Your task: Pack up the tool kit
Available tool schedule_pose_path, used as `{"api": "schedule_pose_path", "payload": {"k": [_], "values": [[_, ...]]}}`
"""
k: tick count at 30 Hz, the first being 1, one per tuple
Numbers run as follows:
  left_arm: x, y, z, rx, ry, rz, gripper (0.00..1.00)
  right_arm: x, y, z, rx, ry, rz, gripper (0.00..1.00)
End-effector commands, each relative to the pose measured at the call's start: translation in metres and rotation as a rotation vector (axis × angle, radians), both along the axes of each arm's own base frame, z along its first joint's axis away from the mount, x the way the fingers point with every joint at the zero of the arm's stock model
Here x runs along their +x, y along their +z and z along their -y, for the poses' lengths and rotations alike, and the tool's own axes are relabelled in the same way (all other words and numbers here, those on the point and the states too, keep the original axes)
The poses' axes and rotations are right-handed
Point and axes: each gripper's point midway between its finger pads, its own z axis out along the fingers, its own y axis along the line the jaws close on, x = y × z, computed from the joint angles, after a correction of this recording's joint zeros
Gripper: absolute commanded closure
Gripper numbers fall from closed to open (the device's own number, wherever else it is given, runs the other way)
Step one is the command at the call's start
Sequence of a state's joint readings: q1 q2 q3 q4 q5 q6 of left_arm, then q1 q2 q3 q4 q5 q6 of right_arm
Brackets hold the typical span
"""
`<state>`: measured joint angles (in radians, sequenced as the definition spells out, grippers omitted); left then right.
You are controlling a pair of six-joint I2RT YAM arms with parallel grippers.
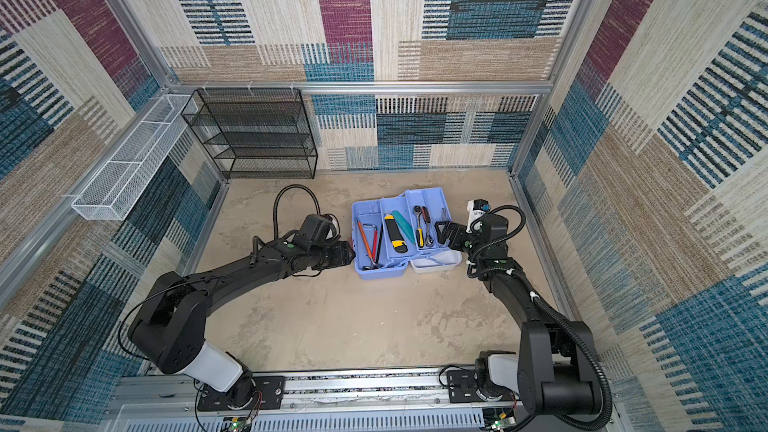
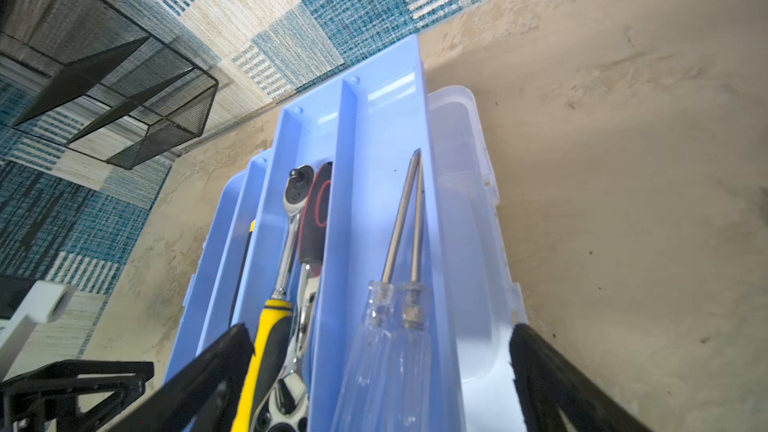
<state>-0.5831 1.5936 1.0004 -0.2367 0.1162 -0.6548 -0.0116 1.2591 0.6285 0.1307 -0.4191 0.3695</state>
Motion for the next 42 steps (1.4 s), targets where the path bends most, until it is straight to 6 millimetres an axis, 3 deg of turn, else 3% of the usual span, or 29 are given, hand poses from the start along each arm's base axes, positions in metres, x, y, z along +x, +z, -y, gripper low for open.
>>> {"api": "schedule_pose_path", "payload": {"k": [1,15,29,35,42], "values": [[0.005,0.007,0.010,-0.038,-0.009,0.019,0.33,0.003,0.014,-0.010,0.055,0.046,0.051,0.04],[0.007,0.002,0.025,-0.076,-0.042,-0.005,0.36,0.005,0.014,-0.025,0.121,0.121,0.030,0.13],[0.013,0.001,0.046,-0.125,-0.089,-0.026,0.40,-0.002,0.029,-0.038,0.180,0.151,0.052,0.18],[0.014,0.000,0.053,-0.132,-0.104,-0.031,0.42,0.003,0.027,-0.049,0.166,0.170,0.033,0.18],[0.013,0.002,0.049,-0.126,-0.095,-0.021,0.42,0.006,0.030,-0.038,0.095,0.114,0.032,0.17]]}}
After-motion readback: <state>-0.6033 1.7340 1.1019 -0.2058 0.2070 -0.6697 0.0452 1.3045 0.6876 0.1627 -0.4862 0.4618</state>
